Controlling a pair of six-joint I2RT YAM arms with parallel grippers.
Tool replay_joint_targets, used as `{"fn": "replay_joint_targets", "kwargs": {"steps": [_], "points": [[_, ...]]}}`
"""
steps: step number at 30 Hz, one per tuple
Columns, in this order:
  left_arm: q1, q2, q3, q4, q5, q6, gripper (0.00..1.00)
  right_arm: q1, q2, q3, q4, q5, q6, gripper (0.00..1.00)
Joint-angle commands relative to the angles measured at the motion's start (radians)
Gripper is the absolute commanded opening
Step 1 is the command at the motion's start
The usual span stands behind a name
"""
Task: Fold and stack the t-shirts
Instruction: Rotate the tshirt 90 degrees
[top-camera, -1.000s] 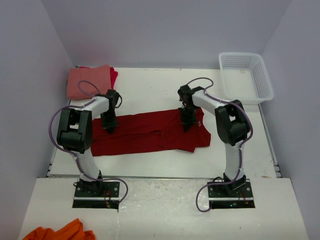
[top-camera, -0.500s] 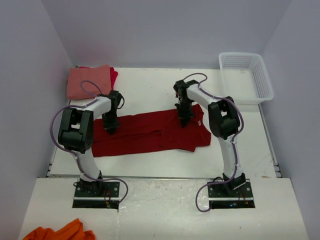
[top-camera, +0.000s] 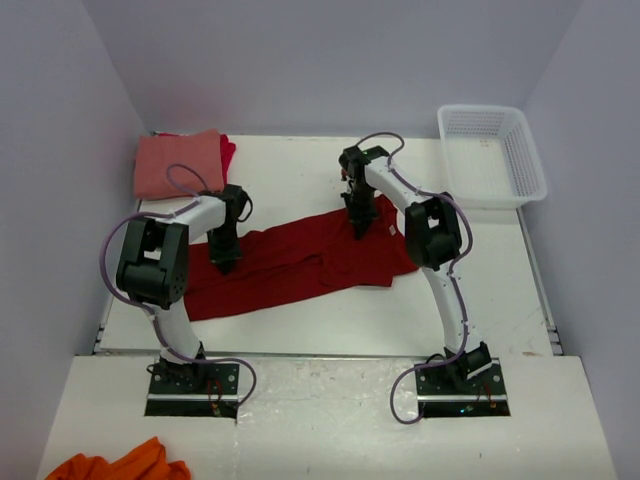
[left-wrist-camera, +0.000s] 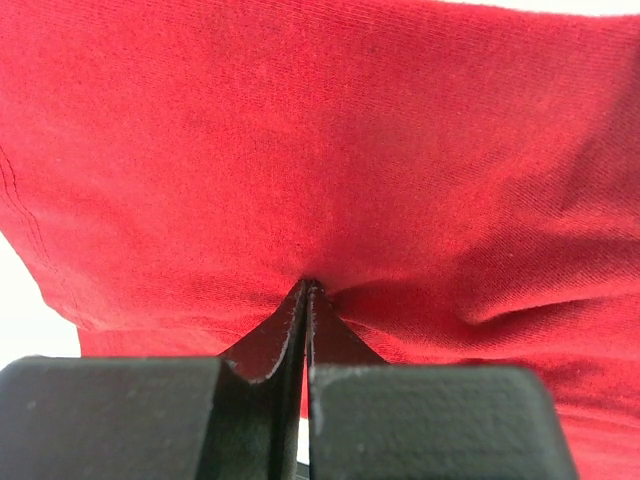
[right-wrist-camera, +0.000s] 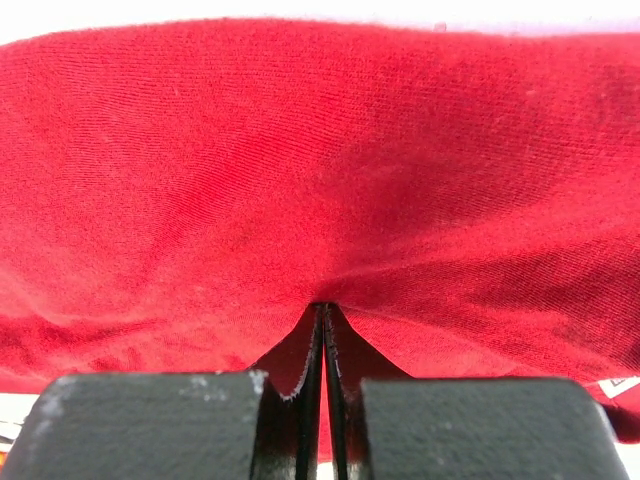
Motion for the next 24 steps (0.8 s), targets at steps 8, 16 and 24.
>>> {"fn": "replay_joint_targets", "kwargs": {"steps": [8,16,24], "points": [[-0.016,-0.039,-0.035,0.035,0.184,0.039,0.00,-0.025,0.037,0.084,0.115,0.065,-0.045,0.00],[-0.017,-0.078,-0.063,0.052,0.235,0.034,0.00,-0.079,0.080,0.175,0.173,-0.009,-0.051,0.00],[-0.059,-0.093,-0.121,0.095,0.357,0.007,0.00,-0.151,0.167,0.336,0.220,-0.101,-0.022,0.02]]}}
